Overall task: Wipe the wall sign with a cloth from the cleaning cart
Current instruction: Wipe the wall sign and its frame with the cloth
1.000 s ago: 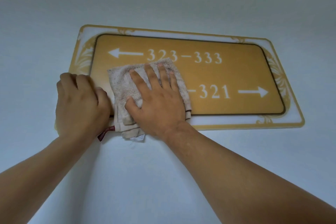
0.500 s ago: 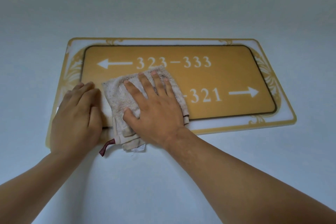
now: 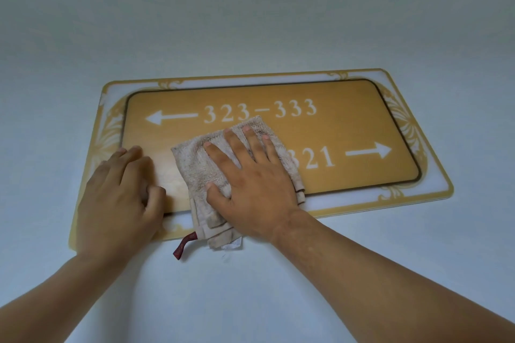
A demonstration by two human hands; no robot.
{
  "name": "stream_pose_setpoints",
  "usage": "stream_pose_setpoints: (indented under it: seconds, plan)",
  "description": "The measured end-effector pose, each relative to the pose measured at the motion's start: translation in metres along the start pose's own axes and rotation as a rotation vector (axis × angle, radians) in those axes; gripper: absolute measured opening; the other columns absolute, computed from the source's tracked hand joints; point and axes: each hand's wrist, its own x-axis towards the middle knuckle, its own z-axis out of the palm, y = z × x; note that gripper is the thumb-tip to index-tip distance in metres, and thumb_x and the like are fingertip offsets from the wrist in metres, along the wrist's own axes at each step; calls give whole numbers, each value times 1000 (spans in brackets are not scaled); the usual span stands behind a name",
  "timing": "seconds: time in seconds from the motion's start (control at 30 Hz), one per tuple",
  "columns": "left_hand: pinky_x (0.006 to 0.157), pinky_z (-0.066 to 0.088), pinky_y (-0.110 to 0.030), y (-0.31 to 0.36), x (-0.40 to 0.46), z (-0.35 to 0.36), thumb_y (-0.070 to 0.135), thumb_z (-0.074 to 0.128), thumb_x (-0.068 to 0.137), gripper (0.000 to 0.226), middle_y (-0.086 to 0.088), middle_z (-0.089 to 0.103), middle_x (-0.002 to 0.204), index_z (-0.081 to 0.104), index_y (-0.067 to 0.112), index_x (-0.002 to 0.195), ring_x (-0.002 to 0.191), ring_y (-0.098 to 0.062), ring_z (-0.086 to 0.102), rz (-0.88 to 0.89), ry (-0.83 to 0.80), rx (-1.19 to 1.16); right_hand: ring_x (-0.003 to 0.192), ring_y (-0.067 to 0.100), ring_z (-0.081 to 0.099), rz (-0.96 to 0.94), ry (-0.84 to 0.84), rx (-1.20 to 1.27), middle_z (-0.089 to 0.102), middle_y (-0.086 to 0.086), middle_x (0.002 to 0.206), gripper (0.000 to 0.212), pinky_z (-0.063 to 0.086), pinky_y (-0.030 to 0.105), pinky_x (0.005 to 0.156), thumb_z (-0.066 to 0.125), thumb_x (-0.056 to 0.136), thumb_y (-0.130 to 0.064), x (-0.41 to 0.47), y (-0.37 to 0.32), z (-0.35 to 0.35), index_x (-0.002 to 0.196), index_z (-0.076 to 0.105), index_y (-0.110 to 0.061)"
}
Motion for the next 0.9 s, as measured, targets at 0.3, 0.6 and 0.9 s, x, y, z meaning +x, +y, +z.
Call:
stream_pose_setpoints:
  seconds: [0.3, 0.6, 0.9]
  plan:
    - [109, 38, -47, 2, 1, -2, 28, 39, 83, 42, -6, 57, 140, 60, 13, 115, 136, -23, 42, -54, 32, -86, 154, 28, -12, -11, -26, -8, 3, 4, 170, 69, -4, 52, 123, 19, 96, -60, -3, 10, -2, 160, 12, -36]
    - [114, 36, -40, 7, -1, -5, 29, 37, 84, 51, -5, 55, 145, 64, 9, 122, 140, -21, 42, -94, -8, -68, 155, 30, -4, -3, 25, -21, 10, 5, 169, 70, -1, 53, 123, 19, 94, -61, -2, 8, 0, 159, 20, -35]
    - [112, 37, -35, 2, 0, -2, 28, 38, 86, 49, -2, 57, 143, 64, 9, 122, 138, -17, 45, -91, 20, -68, 154, 34, 6, -8, 80, -5, 20, 8, 167, 70, 2, 54, 123, 23, 94, -60, -2, 8, 5, 157, 29, -31]
